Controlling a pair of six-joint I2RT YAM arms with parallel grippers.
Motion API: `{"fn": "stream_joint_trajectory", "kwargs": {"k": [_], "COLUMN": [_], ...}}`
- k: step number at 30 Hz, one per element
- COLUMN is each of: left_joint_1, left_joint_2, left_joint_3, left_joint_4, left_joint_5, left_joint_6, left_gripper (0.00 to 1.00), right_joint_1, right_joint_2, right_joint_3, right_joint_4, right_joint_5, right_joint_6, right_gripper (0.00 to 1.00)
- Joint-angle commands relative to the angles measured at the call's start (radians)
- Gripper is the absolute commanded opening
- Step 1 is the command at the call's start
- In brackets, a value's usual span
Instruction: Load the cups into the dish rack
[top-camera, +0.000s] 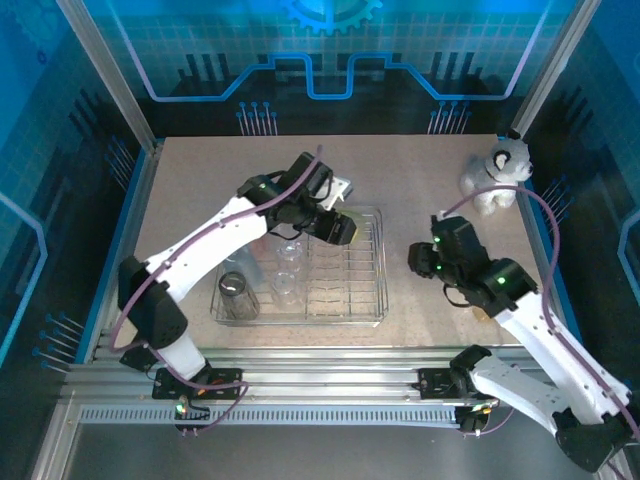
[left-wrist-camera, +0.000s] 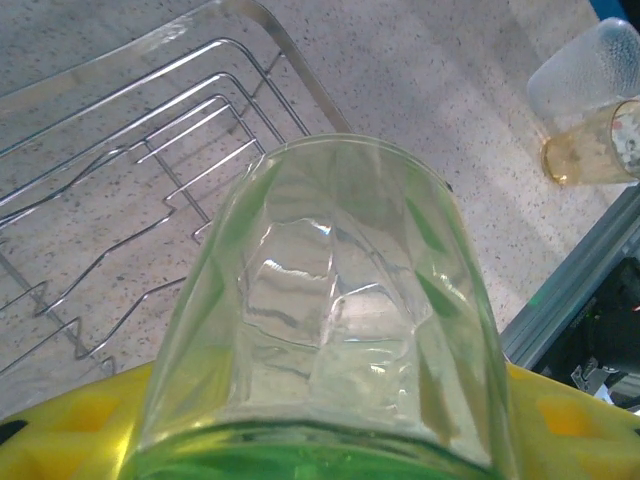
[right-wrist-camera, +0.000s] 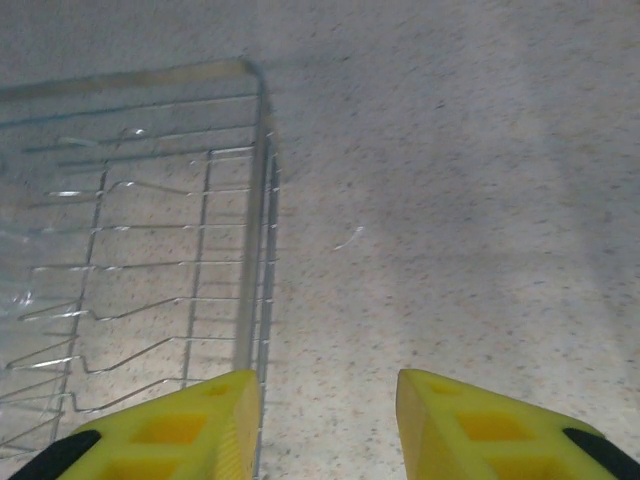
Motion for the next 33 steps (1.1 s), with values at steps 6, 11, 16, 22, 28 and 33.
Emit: {"fn": "stream_joint_trajectory", "kwargs": {"k": [6,11,16,22,28,33], "left_joint_1": [-0.044,-0.045,-0.046,-0.055,-0.059,-0.059], "left_joint_2": [0.232,0.34,0.418,0.49,0.542,0.573], "left_joint_3": [0.257,0.376,0.451,0.521,0.575,0.609], "left_joint_4": [-0.228,-0.304,-0.343,-0.355,-0.395,-0.406], "left_joint_5": [-0.085,-0.114,-0.136,-0.15,-0.223,-0.262], "left_joint_6": [0.089,0.115,0.134,0.189,0.305,0.377], "left_gripper": [0.25,0.26,0.29,0.33,0.43,0.46], "right_joint_1": [-0.141,-0.169,-0.185,-0.2,-0.214,-0.222], "right_joint_2": [-0.086,-0.108,-0.119,-0.106,-0.085,-0.075], "right_joint_3": [-0.039,-0.063,-0.092,-0.091,-0.077,-0.077], "right_joint_4": [-0.078,-0.075,-0.064,-0.047,-0.034,-0.025], "right_joint_5": [-0.074,-0.092,-0.099,-0.106,-0.114,-0.123], "right_joint_6": [-0.129,-0.152,-0.172,-0.204,-0.235,-0.244], "right_gripper": [0.41,0.41,0.47,0.48,0.49,0.49]}}
